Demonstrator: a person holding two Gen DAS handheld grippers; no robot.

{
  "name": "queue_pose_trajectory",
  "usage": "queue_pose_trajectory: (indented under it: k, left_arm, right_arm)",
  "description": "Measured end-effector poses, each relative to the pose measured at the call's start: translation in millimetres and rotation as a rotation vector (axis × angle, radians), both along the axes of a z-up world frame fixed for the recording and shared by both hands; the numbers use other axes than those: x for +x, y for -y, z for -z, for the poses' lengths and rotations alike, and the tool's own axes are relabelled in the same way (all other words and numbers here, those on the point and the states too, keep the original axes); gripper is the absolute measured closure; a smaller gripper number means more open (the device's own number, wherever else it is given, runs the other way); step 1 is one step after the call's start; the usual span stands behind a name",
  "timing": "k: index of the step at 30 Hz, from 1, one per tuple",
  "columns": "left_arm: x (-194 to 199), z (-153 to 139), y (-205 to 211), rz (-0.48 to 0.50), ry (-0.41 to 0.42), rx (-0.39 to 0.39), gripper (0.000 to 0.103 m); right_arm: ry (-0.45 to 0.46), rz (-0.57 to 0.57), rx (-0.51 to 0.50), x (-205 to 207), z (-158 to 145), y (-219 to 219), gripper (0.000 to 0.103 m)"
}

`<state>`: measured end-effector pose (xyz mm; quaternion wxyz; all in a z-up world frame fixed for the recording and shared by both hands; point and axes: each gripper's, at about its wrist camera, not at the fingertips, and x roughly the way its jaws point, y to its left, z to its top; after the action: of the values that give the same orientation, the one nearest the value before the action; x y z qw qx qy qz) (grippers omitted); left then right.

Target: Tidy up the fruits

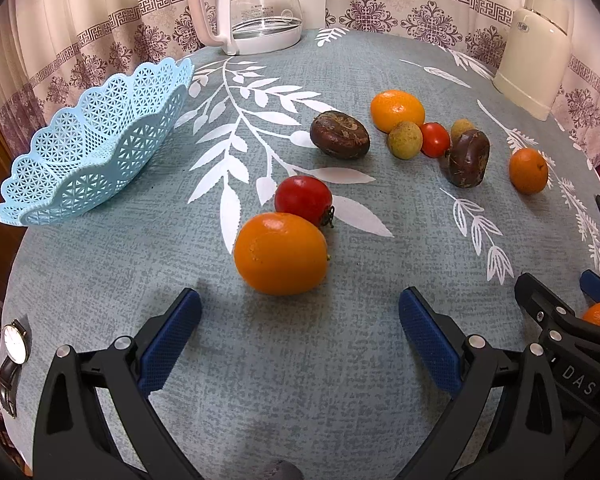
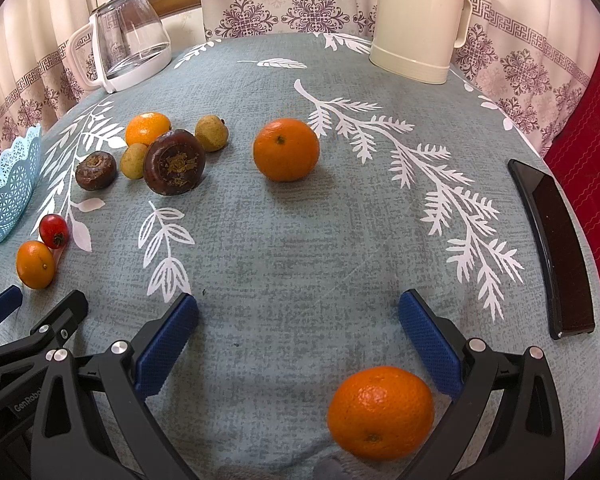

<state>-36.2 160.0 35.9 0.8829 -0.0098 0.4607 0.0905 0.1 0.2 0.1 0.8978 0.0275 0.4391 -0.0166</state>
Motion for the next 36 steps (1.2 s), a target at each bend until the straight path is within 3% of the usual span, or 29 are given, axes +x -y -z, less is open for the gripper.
queue_pose_trajectory:
  k: [36]
  left_arm:
    - [1.4,-0.3,-1.8,0.000,0.000,-0.008,0.002]
  right_arm:
    - [0.000,0.000,-0.001,-0.1,0.0,-0.1,0.005]
